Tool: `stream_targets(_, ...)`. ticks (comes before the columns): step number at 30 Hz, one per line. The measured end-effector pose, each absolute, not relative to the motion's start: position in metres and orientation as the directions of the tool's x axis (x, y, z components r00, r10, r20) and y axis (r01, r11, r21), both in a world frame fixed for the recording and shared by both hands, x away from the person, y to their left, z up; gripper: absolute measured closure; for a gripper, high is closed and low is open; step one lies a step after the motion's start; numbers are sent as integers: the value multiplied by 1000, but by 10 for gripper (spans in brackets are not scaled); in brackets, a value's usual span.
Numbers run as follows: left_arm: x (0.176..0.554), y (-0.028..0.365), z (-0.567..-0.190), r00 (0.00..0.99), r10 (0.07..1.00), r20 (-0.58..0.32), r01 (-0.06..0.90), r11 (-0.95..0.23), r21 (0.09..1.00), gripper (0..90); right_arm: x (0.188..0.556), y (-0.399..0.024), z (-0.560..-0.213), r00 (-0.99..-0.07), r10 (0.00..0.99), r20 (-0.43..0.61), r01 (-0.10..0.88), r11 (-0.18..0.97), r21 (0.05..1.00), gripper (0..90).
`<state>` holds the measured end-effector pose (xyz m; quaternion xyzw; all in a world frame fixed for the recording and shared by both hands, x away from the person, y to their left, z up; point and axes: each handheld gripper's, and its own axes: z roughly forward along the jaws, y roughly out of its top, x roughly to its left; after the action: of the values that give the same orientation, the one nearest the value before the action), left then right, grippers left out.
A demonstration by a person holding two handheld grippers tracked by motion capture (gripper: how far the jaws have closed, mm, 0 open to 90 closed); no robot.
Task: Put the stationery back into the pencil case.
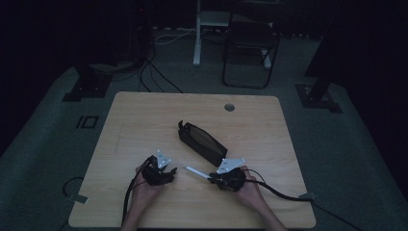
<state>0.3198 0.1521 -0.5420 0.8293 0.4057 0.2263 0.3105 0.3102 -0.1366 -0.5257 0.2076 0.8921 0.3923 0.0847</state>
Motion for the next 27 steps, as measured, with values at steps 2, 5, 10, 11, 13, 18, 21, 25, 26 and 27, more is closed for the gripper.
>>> stream_targets(2,321,153,-543,577,811,99,538,-468,701,386,310,-137,-524,-899,438,14,305,603,737,787)
stream_targets(5,321,154,-543,578,811,90,541,-464,701,384,310,-139,-520,-898,440,11,300,594,746,787)
stream_targets(10,322,155,-543,578,812,83,544,-459,703,382,310,-143,-514,-895,446,16,301,578,759,787)
stream_targets(11,322,155,-543,578,813,79,545,-456,703,382,310,-144,-513,-894,447,12,298,577,760,787)
stream_targets(13,323,156,-543,577,814,70,551,-451,702,378,310,-145,-510,-892,452,10,298,572,764,787)
stream_targets(18,325,159,-544,574,818,40,567,-433,701,362,310,-149,-505,-889,457,11,297,558,775,787)
stream_targets(21,325,160,-544,575,818,29,571,-426,701,360,311,-150,-502,-889,458,17,299,552,779,787)
stream_targets(25,326,160,-544,575,818,21,575,-422,701,358,311,-152,-500,-886,462,20,302,544,783,787)
stream_targets(26,326,161,-544,575,818,20,575,-422,701,357,311,-152,-499,-886,463,19,300,542,785,787)
stream_targets(27,326,161,-544,576,818,18,576,-421,701,356,311,-153,-498,-885,465,19,301,541,785,787)
